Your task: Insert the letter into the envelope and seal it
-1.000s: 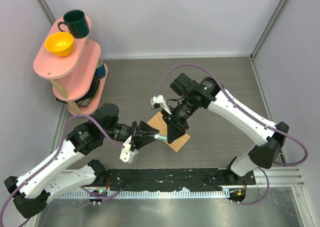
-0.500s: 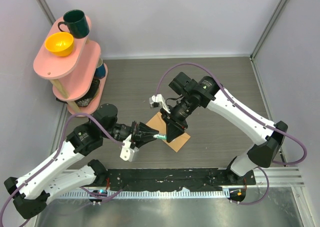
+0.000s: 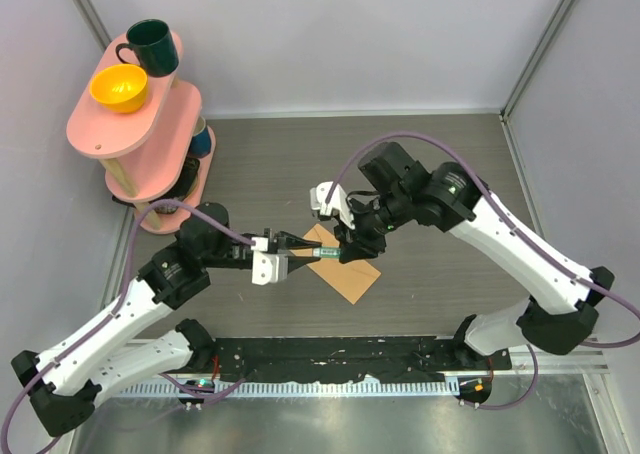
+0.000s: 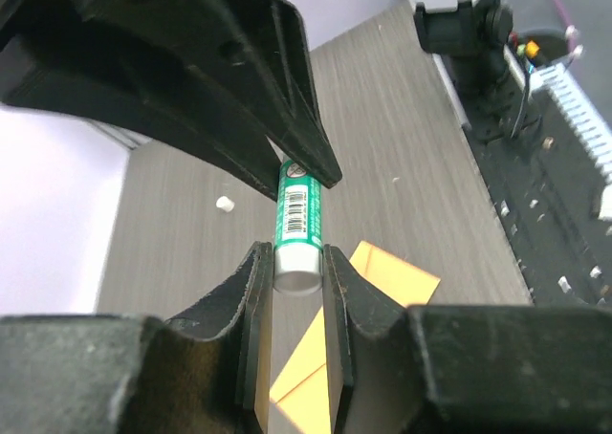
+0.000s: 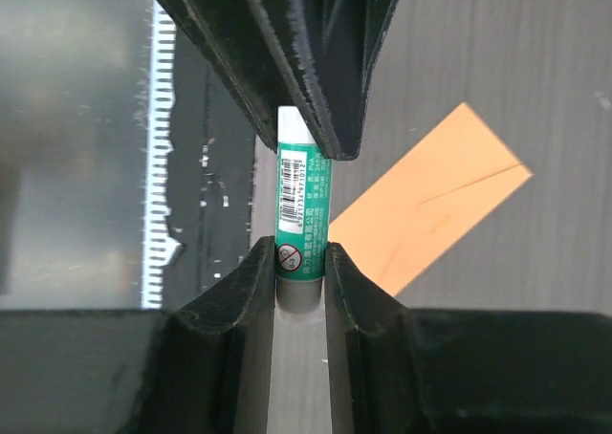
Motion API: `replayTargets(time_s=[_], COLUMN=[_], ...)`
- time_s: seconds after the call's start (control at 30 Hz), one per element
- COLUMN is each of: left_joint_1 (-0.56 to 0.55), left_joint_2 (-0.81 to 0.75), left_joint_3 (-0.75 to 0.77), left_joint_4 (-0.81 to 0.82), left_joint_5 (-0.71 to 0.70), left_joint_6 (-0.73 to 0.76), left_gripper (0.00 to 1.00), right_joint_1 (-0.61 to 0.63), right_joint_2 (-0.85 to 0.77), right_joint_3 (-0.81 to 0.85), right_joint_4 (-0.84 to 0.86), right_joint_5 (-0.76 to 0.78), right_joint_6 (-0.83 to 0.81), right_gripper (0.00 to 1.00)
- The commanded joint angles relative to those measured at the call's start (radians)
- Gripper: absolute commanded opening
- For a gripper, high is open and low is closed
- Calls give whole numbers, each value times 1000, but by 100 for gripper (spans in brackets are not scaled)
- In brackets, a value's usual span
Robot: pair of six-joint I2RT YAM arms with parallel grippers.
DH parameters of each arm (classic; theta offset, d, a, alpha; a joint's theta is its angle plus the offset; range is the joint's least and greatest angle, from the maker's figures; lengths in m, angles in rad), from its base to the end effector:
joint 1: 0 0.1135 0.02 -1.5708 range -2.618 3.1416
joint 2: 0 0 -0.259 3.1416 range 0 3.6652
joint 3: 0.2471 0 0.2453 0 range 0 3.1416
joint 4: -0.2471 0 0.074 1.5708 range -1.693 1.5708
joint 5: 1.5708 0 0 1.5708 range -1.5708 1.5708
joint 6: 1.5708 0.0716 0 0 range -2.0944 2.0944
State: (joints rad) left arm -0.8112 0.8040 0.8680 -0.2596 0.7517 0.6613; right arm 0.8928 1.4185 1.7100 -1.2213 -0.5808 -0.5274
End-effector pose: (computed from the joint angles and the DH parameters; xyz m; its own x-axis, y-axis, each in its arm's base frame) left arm 0.1007 -0.1770 0.3506 0.5030 0.1219 -0.8557 0.8643 -0.0729 0.4977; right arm 0.1396 0.2360 0.3880 -0.0031 -0.6747 -0.7381 -0.9935 -0.0818 0.0791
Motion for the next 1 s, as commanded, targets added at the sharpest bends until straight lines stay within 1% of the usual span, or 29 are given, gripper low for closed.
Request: replayTargets(time_s=[0.0,0.1,0.13,0.2,0.23,0.3,0.33,0.37,0.4,0.43,0.5,0.53,0.57,0.6,0.67,0.7,0.73,0.77,0.8,0.83,0.87,0.9,0.93,0.97], left_joint_1=[-9,-9,-9,-9,-8,-5,1,4,10,14,32,43,68,84,127,144,161,182,190,193,195,196,196,196], left_joint_2=[26,43,47,72,83,113,119,124,127,130,136,144,146,149,161,167,169,169,164,155,126,110,92,62], left_joint_3=[5,17,22,45,51,72,84,86,83,78,74,72,62,57,42,37,29,19,17,14,3,-6,-15,-26], left_joint_4=[137,167,174,181,181,166,165,172,180,189,212,220,247,255,310,328,373,388,395,396,398,395,381,366], left_joint_5=[12,-6,-17,-63,-86,-136,-147,-158,-173,-182,-213,-212,-207,-201,-189,-178,-149,-134,-118,-98,-72,-46,10,43], left_joint_6=[-265,-344,-406,-474,-549,-620,-646,-710,-735,-764,-863,-905,-998,-1040,-1120,-1179,-1201,-1203,-1147,-1099,-1042,-894,-826,-734], left_gripper=[0,0,0,0,0,0,0,0,0,0,0,0,0,0,0,0,0,0,0,0,0,0,0,0], right_joint_1=[58,100,113,150,167,217,234,251,286,299,339,357,369,383,413,420,423,423,420,397,381,359,330,271], right_joint_2=[-102,-148,-159,-200,-214,-249,-278,-289,-300,-314,-340,-349,-363,-371,-377,-374,-366,-353,-346,-348,-354,-354,-351,-337], right_joint_3=[-42,-92,-116,-165,-187,-239,-291,-315,-337,-384,-449,-469,-487,-519,-538,-523,-501,-483,-451,-434,-423,-391,-369,-339], right_joint_4=[255,313,350,397,454,518,578,609,643,719,784,849,877,900,924,904,837,810,751,715,688,639,606,562], right_joint_5=[168,245,303,357,419,490,557,612,649,682,772,811,855,872,891,897,891,898,889,865,834,776,738,693], right_joint_6=[-107,-178,-207,-233,-270,-315,-341,-388,-407,-424,-494,-522,-543,-583,-605,-568,-528,-470,-388,-353,-318,-231,-188,-153], right_gripper=[1,1,1,1,1,1,1,1,1,1,1,1,1,1,1,4,16,41,51,60,75,80,83,86])
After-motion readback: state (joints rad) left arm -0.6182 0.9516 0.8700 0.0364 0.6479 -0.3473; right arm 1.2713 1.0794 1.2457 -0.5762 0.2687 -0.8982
